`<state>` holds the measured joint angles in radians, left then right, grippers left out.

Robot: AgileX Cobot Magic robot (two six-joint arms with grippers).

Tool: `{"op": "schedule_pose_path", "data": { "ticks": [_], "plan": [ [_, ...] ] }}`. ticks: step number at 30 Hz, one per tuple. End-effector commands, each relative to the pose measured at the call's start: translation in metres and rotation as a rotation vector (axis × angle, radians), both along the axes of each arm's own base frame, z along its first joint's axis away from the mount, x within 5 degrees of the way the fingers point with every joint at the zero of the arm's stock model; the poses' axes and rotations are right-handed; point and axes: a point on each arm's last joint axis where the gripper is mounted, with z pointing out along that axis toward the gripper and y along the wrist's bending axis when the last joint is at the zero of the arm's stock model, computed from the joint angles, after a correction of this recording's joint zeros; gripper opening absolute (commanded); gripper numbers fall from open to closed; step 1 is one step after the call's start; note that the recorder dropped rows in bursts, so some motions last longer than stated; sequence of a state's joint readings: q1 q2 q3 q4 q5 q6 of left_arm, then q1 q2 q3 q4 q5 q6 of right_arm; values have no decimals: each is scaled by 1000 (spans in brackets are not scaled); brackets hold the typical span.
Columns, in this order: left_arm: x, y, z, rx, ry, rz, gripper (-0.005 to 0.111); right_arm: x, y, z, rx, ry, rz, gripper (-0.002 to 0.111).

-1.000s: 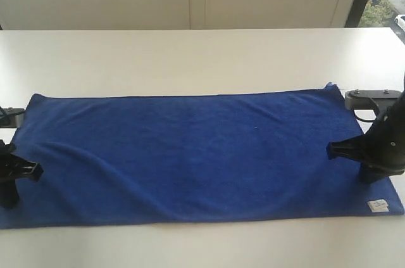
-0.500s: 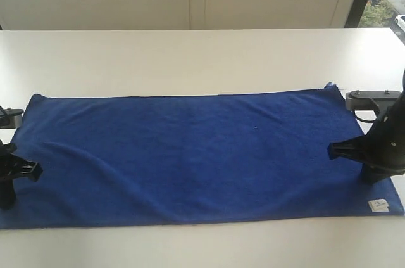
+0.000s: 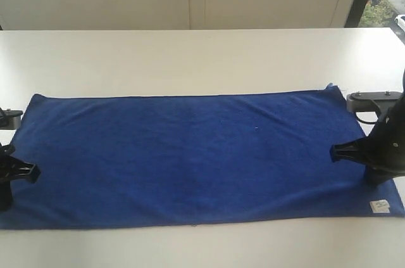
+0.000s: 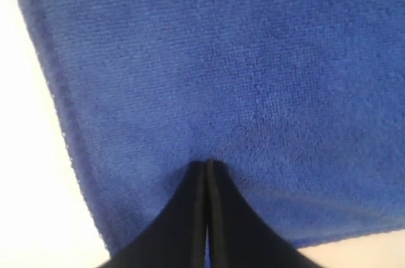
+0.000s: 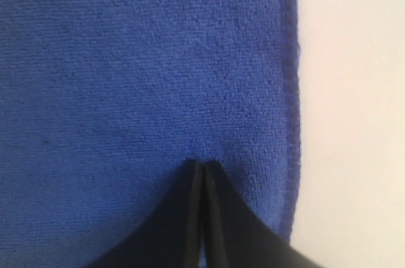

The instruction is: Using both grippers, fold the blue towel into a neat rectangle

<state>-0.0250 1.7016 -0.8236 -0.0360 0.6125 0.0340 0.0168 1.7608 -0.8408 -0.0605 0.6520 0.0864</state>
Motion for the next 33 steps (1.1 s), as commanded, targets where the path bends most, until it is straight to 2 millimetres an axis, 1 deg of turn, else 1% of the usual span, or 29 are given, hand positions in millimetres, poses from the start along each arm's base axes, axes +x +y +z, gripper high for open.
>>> {"op": "schedule_pose_path", "data": {
  "ticks": [1, 8, 10, 13, 16, 19, 24, 29, 30, 33],
  "plan": [
    [-8, 3, -8, 30, 85, -25, 0, -6, -3, -6, -16, 70, 3, 0],
    [-4, 3, -6, 29, 63, -23, 0, -4, -3, -5, -17, 60, 4, 0],
    [-2, 3, -2, 23, 58, -18, 0, -2, -3, -3, -16, 38, 5, 0],
    [2, 2, 10, 18, 33, -16, 0, 0, -3, 6, -14, -20, 6, 0],
    [6, 1, 29, 6, -35, -5, 0, 1, -2, 25, -10, -111, 6, 0],
    [6, 0, 52, -9, -128, 6, 0, -1, -2, 48, -4, -202, -2, 0],
    [-4, -4, 94, -59, -288, 25, 0, -10, 1, 85, 34, -327, -27, 0],
    [-32, -4, 143, -69, -488, 11, 0, -25, 7, 120, 58, -458, -10, 0],
    [-41, -4, 155, -74, -544, 11, 0, -28, 8, 126, 60, -481, -2, 0],
    [-63, -3, 176, -76, -669, 9, 0, -37, 12, 142, 63, -543, 23, 0]
  ]
}}
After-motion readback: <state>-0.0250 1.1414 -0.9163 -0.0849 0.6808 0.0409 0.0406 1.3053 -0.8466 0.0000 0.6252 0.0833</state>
